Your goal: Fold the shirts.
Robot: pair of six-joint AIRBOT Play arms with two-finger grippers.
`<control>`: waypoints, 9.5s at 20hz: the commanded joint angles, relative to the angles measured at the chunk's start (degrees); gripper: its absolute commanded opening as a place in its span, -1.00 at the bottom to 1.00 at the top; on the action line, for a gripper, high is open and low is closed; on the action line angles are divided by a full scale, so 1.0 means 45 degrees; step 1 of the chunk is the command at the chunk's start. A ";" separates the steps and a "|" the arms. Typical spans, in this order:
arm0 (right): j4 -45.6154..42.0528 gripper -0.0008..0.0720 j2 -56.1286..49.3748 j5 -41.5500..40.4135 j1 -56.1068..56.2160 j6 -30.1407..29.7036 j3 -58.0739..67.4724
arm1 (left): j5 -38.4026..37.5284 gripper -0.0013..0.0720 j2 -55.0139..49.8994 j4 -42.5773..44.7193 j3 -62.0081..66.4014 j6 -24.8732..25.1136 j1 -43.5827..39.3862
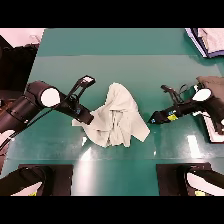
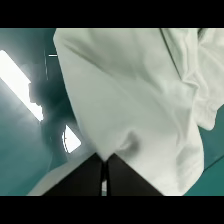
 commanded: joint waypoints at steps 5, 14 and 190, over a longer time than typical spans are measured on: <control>0.0189 0.12 -0.1375 -0.0073 0.1209 -0.0772 -0.0175 | 0.0228 -0.90 0.0010 0.0151 0.0097 -0.0330 0.0000; 0.0199 -0.94 0.1239 -0.0126 0.0272 0.0087 0.1778 | -0.0840 -0.90 0.0170 0.2249 0.2642 -0.1311 0.0840; -0.1049 -0.93 0.4386 -0.1253 -0.2599 0.3580 -0.2681 | -0.0578 -0.91 0.1205 -0.5683 -0.4065 0.4362 1.2216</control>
